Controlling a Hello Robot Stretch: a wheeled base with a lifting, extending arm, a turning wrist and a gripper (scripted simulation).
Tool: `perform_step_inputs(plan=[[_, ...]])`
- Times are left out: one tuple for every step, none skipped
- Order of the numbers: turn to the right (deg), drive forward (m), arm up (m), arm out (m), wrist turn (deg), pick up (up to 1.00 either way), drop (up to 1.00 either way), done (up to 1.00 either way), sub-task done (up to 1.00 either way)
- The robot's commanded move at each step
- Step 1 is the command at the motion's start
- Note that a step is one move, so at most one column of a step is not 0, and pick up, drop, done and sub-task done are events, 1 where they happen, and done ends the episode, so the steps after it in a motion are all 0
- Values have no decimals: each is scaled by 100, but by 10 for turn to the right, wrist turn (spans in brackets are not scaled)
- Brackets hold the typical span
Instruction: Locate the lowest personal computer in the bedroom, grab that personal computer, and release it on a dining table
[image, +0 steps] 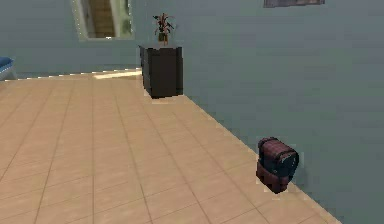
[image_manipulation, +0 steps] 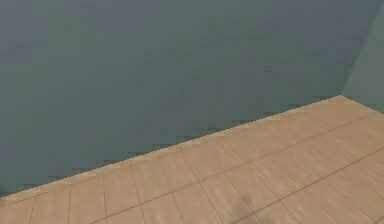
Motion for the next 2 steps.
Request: perform_step_inputs(plan=[[-30,0,0,0,0,0,0,0,0],[0,20,0,0,0,0,0,0,0]])
